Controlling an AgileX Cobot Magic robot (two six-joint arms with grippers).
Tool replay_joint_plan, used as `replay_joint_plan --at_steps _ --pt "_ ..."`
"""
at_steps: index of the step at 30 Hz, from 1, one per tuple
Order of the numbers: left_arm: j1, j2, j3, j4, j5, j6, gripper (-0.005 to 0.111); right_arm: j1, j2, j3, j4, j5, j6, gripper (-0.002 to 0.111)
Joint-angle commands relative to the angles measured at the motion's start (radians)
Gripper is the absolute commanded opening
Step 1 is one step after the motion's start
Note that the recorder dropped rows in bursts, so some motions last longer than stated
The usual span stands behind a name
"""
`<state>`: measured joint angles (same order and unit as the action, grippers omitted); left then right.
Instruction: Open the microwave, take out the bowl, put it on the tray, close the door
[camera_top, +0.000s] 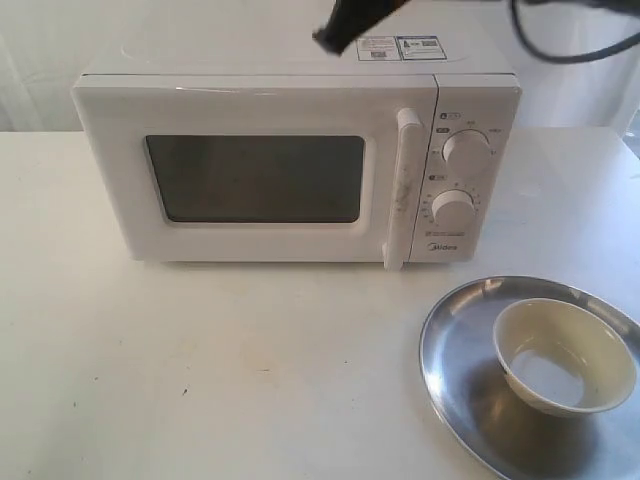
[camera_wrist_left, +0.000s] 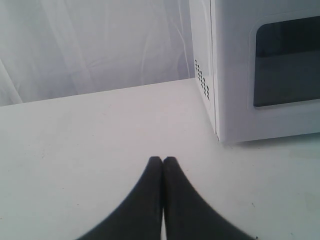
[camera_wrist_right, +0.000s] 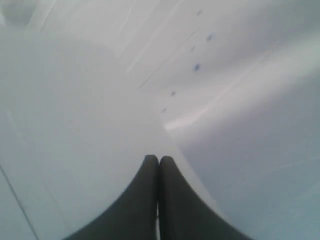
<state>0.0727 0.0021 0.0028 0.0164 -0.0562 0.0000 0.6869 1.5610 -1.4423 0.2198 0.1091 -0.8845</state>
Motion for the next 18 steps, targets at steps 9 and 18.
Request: replay_joint_plan --at_steps 9,18 --pt "-0.005 -0.002 -0.003 -0.008 -0.004 0.0 0.0 0.12 -0.972 0.512 0.011 0.019 0.567 0.0" --pt "-0.005 -0.002 -0.003 -0.008 -0.004 0.0 0.0 0.12 -1.307 0.963 0.011 -0.048 0.68 0.0"
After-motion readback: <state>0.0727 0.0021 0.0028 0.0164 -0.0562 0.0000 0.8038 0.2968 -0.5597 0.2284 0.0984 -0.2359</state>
